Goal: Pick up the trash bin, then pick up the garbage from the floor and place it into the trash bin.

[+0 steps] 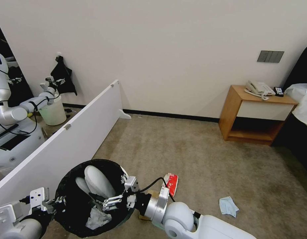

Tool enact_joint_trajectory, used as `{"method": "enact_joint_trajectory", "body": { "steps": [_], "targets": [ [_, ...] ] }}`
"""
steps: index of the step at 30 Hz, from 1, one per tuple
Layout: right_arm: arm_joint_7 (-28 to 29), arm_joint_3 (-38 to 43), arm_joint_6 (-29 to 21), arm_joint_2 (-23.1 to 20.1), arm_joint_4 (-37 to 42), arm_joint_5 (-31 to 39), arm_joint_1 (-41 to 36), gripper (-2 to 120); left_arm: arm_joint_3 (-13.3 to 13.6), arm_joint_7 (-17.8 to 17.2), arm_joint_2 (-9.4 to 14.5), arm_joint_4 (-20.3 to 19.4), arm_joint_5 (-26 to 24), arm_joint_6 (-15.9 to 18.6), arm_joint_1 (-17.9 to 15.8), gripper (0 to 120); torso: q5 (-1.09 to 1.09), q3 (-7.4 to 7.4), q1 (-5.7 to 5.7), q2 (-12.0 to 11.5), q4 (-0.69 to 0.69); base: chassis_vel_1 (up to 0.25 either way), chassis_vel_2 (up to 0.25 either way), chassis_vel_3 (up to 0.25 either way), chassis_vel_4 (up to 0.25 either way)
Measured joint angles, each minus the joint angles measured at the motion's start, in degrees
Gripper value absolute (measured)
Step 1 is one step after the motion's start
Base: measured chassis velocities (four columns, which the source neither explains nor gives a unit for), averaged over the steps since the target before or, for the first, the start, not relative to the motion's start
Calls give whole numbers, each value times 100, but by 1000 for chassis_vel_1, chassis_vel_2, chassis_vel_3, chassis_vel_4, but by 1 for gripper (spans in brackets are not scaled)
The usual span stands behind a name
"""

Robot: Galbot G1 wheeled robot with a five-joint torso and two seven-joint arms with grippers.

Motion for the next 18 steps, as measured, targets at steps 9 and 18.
{"method": "enact_joint_trajectory", "body": {
  "steps": [9, 18],
  "targets": [
    [-33, 200, 128, -142, 339, -8, -12, 100, -42, 0, 4, 11, -2, 0, 0, 2, 0, 0, 0, 0, -1, 0, 0, 0, 0],
    [74, 1105, 196, -179, 798, 169, -25, 100, -76, -4, -6, 15, -13, 1, 29, 2, 0, 0, 0, 0, 0, 0, 0, 0, 0]
  ]
}}
